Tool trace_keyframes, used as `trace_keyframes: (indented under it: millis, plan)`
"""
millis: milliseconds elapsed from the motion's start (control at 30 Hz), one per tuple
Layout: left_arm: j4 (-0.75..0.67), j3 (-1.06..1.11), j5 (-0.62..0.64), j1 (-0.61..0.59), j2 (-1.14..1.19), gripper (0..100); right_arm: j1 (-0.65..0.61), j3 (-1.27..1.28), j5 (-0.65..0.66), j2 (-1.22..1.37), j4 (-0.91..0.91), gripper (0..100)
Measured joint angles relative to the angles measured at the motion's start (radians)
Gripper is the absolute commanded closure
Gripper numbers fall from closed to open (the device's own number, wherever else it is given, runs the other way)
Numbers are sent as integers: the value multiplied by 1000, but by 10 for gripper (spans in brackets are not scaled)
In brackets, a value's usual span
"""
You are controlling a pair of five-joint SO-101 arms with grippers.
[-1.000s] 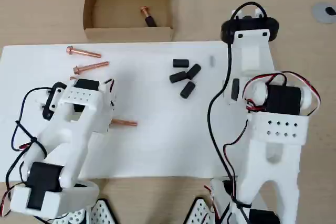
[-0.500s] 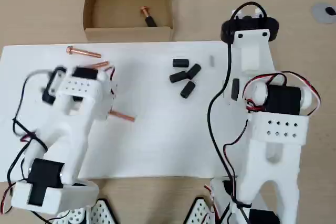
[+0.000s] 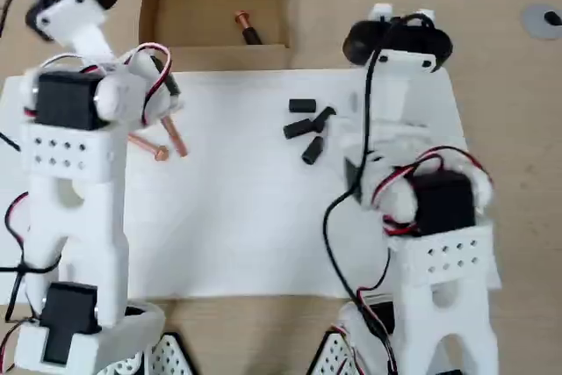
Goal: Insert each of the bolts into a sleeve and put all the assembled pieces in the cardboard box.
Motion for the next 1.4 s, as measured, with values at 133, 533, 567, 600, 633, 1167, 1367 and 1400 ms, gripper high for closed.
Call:
trace_keyframes:
  millis: [133,533,567,600,633,1167,1367,1400]
  plan:
    - [3,60,-241,-17,-9,998,-15,0,-69,129,-26,874]
    - [3,298,-555,-147,-190,993,17,-6,-81,631,-75,875]
    - [3,315,-582,-147,-229,993,6,-12,-81,640,-75,875]
    - [3,333,-600,-147,-265,993,-3,-15,-81,643,-75,875]
    - [3,358,-618,-140,-302,993,-8,-15,-81,646,-81,875]
    - [-98,640,-733,-75,-637,993,-15,38,-129,649,-160,875]
    - [-123,647,-733,-75,-687,993,-15,61,-140,649,-169,875]
    - [-123,647,-733,-75,-694,993,-15,63,-140,649,-172,875]
